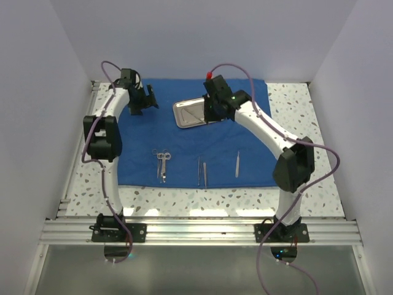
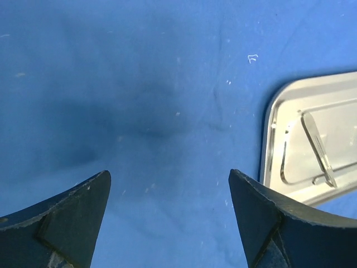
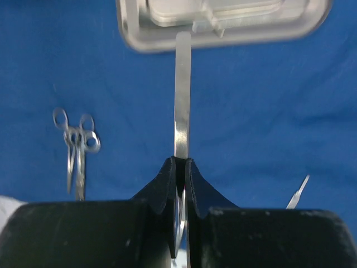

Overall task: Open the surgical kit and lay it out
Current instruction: Place the medical item in the surgical kit.

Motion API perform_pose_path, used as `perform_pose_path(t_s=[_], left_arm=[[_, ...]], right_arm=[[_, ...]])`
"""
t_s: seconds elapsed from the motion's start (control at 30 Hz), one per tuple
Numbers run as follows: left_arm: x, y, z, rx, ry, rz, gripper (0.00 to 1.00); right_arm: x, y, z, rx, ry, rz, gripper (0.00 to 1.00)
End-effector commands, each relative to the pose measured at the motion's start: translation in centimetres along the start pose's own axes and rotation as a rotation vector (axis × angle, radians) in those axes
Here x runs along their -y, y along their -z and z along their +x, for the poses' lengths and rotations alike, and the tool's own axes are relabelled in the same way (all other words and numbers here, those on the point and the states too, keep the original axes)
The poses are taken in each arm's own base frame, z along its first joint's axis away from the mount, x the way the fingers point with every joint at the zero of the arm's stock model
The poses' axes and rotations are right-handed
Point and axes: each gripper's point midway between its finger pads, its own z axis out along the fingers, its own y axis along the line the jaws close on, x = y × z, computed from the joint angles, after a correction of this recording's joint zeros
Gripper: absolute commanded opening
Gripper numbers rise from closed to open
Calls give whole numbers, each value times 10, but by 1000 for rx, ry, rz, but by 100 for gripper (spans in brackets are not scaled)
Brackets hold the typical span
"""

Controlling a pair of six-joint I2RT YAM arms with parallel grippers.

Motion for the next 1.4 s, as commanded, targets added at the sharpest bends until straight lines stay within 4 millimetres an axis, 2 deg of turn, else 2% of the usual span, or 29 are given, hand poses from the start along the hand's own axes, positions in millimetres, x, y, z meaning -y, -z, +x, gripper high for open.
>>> perform_pose_path(t_s=[0.0,0.03,0.07,0.1,0.13,0.17,0.2,0.3,0.37,0.57,0.87,1.03,1.2,1.23,1.3,1.37], left_arm=[[43,-7,-1,-6,-48,71,90],[48,-17,6,-22,-61,69,90],[55,-20,9,-23,-78,74,90],[76,-21,14,-22,-115,91,90],[81,-29,21,-29,-131,84,90],[88,-30,24,-32,-143,89,90],[103,-32,31,-35,-168,104,90],[118,-38,38,-29,-192,112,90],[121,-43,36,-17,-195,110,90],[126,-53,22,54,-195,125,91],[118,-63,25,91,-195,112,93],[117,-76,28,90,-182,119,94],[126,-82,19,114,-164,152,95],[129,-82,16,122,-156,161,96],[138,-81,7,145,-144,190,97],[148,-78,-3,177,-137,221,98]], right_arm=[[-17,17,59,-118,21,-35,0],[-20,22,69,-146,31,-54,0],[-19,24,90,-200,42,-63,0],[-23,33,99,-212,64,-79,0],[-22,37,108,-232,74,-72,0],[-14,37,126,-275,86,-45,0],[-15,45,133,-277,95,-56,0],[-6,47,164,-334,57,-47,0],[1,50,182,-368,48,-47,0],[-5,51,217,-433,88,-79,0],[-20,37,245,-522,131,-118,0],[-25,29,250,-536,149,-134,0],[-31,16,250,-544,175,-137,0],[-36,15,244,-534,179,-148,0],[-38,9,245,-548,196,-147,0],[-44,7,238,-539,207,-160,0]])
